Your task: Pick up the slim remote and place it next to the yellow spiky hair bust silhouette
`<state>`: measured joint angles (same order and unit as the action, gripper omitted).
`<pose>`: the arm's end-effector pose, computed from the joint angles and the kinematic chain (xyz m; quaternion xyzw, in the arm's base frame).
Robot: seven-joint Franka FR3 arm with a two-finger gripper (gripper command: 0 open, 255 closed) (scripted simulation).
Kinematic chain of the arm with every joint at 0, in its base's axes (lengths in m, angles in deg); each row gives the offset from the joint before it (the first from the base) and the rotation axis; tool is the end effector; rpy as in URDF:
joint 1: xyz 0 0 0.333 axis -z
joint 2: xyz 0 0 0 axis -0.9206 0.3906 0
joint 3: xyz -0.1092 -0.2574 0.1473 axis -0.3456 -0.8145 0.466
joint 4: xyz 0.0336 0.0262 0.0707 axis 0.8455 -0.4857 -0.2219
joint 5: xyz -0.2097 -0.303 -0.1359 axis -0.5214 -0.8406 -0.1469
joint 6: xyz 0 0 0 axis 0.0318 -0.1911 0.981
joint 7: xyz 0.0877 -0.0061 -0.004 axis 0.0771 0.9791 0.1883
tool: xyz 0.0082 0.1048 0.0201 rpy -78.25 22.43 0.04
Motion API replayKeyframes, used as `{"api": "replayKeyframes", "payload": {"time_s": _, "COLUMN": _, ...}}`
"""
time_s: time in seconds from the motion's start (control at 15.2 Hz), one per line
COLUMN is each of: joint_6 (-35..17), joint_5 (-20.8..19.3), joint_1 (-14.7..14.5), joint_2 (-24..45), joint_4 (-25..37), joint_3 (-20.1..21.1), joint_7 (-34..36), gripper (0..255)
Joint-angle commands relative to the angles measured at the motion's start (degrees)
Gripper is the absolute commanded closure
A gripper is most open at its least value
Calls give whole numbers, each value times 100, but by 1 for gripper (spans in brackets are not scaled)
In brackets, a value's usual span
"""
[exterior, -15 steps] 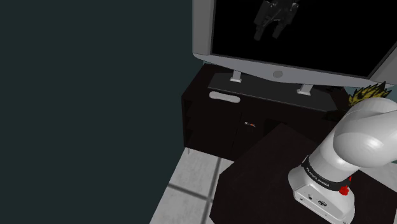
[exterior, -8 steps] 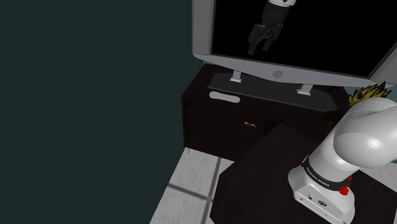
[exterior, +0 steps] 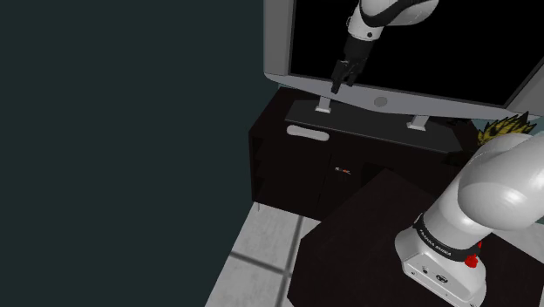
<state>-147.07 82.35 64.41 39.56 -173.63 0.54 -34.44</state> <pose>0.4300 -0.0938 0.4751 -0.9975 -0.0398 -0.0554 0.0195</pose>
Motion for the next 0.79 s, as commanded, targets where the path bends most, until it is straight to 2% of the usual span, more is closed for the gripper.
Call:
{"api": "replayKeyframes", "payload": {"time_s": 0.0, "joint_6": -263, "joint_5": 51, "joint_1": -41, "joint_2": 420, "joint_4": 114, "joint_3": -158, "joint_7": -346, "gripper": 0}}
{"api": "replayKeyframes", "payload": {"time_s": 0.33, "joint_6": -879, "joint_5": 337, "joint_1": -126, "joint_2": 1488, "joint_4": 417, "joint_3": -471, "joint_7": -1220, "gripper": 0}}
{"api": "replayKeyframes", "payload": {"time_s": 0.73, "joint_6": -1409, "joint_5": 937, "joint_1": -80, "joint_2": 2884, "joint_4": 1048, "joint_3": -608, "joint_7": -2344, "gripper": 0}}
